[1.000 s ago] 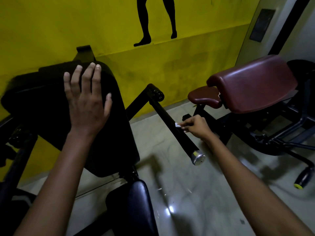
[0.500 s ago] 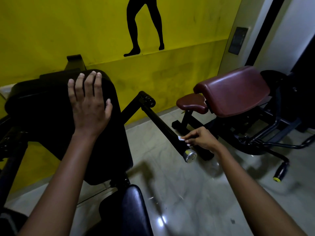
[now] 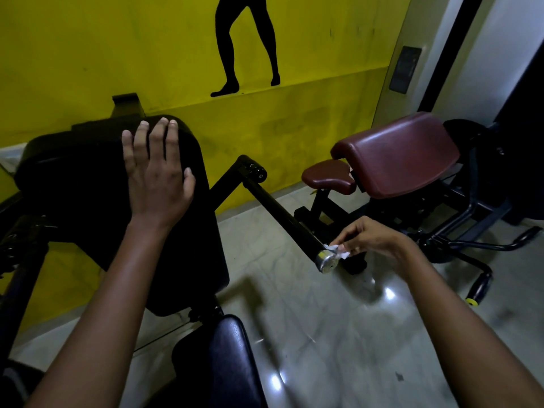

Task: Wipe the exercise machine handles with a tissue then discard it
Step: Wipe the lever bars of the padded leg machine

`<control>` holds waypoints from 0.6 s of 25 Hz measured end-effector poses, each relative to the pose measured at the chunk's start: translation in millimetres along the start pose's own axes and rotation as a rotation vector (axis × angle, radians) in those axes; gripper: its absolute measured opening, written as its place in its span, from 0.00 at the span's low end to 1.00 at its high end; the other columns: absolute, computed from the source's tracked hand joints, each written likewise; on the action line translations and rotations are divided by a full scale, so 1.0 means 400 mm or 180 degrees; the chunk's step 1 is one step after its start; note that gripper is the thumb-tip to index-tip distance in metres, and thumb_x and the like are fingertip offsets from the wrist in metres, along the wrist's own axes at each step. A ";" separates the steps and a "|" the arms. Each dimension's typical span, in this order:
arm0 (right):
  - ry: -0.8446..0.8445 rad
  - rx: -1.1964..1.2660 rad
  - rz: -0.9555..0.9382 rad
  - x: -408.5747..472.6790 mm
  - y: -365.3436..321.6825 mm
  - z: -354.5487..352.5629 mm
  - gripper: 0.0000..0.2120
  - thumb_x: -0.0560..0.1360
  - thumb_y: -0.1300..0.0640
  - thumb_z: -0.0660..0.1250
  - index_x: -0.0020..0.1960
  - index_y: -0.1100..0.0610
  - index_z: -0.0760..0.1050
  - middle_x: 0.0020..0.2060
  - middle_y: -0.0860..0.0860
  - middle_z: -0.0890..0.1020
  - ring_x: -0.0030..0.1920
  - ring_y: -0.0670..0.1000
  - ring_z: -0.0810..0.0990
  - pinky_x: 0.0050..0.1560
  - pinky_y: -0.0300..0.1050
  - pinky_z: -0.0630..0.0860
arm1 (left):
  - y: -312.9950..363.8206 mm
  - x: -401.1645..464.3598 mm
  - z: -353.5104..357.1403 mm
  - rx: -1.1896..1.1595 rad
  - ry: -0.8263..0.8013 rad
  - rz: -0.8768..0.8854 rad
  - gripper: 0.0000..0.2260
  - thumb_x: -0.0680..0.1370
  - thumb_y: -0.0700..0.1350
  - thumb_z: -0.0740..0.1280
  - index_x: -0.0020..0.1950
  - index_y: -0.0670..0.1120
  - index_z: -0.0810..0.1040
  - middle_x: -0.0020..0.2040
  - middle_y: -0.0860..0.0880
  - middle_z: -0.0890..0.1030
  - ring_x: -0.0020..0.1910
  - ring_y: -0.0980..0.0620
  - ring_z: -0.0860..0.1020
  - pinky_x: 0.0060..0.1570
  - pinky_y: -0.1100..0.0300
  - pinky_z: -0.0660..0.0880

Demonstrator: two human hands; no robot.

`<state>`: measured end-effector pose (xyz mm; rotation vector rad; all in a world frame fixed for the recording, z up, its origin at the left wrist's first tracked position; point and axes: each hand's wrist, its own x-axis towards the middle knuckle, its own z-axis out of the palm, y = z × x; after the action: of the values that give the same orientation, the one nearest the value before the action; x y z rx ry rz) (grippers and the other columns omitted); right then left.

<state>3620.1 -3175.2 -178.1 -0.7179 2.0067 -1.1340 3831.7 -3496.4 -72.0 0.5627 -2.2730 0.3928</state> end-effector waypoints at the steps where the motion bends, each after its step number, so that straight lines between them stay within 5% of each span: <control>1: 0.0184 -0.0015 -0.0066 0.008 -0.008 0.003 0.08 0.70 0.72 0.69 0.48 0.69 0.81 0.37 0.61 0.83 0.35 0.50 0.81 0.37 0.40 0.78 | 0.001 0.001 0.001 -0.0018 0.0000 0.0005 0.33 0.74 0.45 0.65 0.75 0.39 0.56 0.72 0.37 0.62 0.73 0.36 0.57 0.74 0.45 0.44; 8: 0.1515 -0.0452 -0.0327 0.166 -0.058 0.103 0.06 0.72 0.64 0.70 0.49 0.60 0.83 0.44 0.56 0.85 0.42 0.47 0.81 0.36 0.32 0.76 | 0.023 0.011 0.001 -0.0002 -0.0132 0.0378 0.30 0.75 0.44 0.65 0.73 0.35 0.60 0.71 0.34 0.64 0.73 0.36 0.58 0.75 0.45 0.49; 11: 0.1579 -0.0633 -0.0308 0.209 -0.075 0.137 0.08 0.73 0.62 0.71 0.51 0.60 0.83 0.47 0.54 0.84 0.47 0.47 0.80 0.49 0.41 0.78 | 0.021 0.010 -0.001 0.0004 -0.0136 0.0430 0.29 0.75 0.45 0.66 0.72 0.36 0.62 0.71 0.35 0.64 0.73 0.37 0.58 0.74 0.45 0.50; 15: 0.1417 -0.0585 -0.0366 0.226 -0.085 0.160 0.11 0.73 0.59 0.71 0.53 0.62 0.82 0.51 0.57 0.84 0.54 0.50 0.80 0.55 0.40 0.74 | 0.021 0.006 -0.005 0.0011 -0.0197 0.0454 0.29 0.75 0.45 0.66 0.72 0.37 0.62 0.71 0.35 0.63 0.73 0.36 0.57 0.74 0.45 0.51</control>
<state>3621.6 -3289.0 -199.4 -0.7268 2.4954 -1.2728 3826.9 -3488.9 -69.8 0.4209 -2.3803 0.4552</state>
